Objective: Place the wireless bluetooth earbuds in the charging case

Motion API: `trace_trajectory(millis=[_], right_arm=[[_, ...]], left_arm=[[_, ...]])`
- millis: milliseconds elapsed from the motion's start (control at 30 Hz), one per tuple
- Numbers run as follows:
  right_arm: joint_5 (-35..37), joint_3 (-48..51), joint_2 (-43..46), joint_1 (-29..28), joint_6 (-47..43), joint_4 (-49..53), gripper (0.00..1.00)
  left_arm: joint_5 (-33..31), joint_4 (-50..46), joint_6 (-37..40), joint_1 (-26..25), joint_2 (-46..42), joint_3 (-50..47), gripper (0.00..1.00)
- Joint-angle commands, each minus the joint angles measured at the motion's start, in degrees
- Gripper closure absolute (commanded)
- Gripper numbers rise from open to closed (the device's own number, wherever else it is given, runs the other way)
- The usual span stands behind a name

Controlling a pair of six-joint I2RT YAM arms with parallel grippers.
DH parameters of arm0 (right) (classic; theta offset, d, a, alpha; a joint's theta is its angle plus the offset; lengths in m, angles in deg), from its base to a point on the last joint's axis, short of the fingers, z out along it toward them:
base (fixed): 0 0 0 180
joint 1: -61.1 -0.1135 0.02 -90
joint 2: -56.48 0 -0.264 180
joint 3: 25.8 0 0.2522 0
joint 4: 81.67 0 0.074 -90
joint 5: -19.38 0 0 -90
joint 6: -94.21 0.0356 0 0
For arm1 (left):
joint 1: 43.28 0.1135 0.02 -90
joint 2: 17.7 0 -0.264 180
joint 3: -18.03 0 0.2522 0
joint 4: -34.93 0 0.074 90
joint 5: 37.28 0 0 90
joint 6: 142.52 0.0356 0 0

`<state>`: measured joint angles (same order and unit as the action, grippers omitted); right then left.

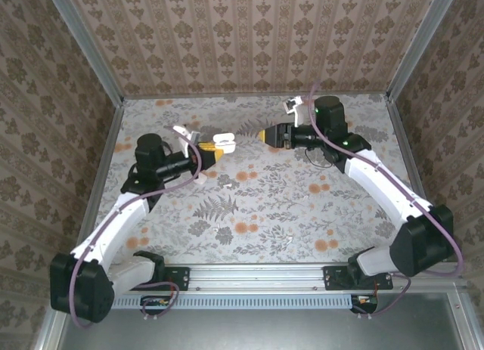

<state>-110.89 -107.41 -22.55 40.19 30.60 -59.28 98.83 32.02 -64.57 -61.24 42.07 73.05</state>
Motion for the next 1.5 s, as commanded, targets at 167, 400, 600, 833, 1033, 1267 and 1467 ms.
trace_trajectory(millis=[167, 400, 600, 833, 1033, 1267, 1467], right_arm=[[19.01, 6.35, -1.94, -15.58, -1.93, 9.85, 0.49], [24.14, 3.83, -14.21, -30.07, 0.15, 10.51, 0.53], [30.21, -8.43, -24.57, -37.48, -0.98, 21.55, 0.56], [30.90, -16.90, -30.76, -42.15, -5.91, 28.14, 0.78], [25.42, -24.65, -37.80, -43.70, -10.57, 33.29, 0.89], [20.41, -32.16, -45.75, -43.78, -14.50, 39.72, 0.89], [21.15, -34.12, -48.32, -43.78, -16.47, 41.99, 0.88]], left_arm=[[-15.73, -12.76, 4.52, 8.06, -14.96, -6.18, 1.00], [-19.12, -17.66, 3.00, 13.41, -23.07, -9.53, 1.00], [-21.68, -23.77, 3.35, 14.41, -24.92, -8.99, 1.00], [-23.34, -25.08, 2.44, 15.92, -26.67, -9.70, 1.00], [-24.39, -25.32, 2.38, 16.28, -26.87, -9.48, 1.00], [-24.57, -25.97, 2.43, 16.64, -26.80, -9.26, 1.00], [-25.01, -25.35, 2.10, 16.88, -26.34, -9.44, 1.00]])
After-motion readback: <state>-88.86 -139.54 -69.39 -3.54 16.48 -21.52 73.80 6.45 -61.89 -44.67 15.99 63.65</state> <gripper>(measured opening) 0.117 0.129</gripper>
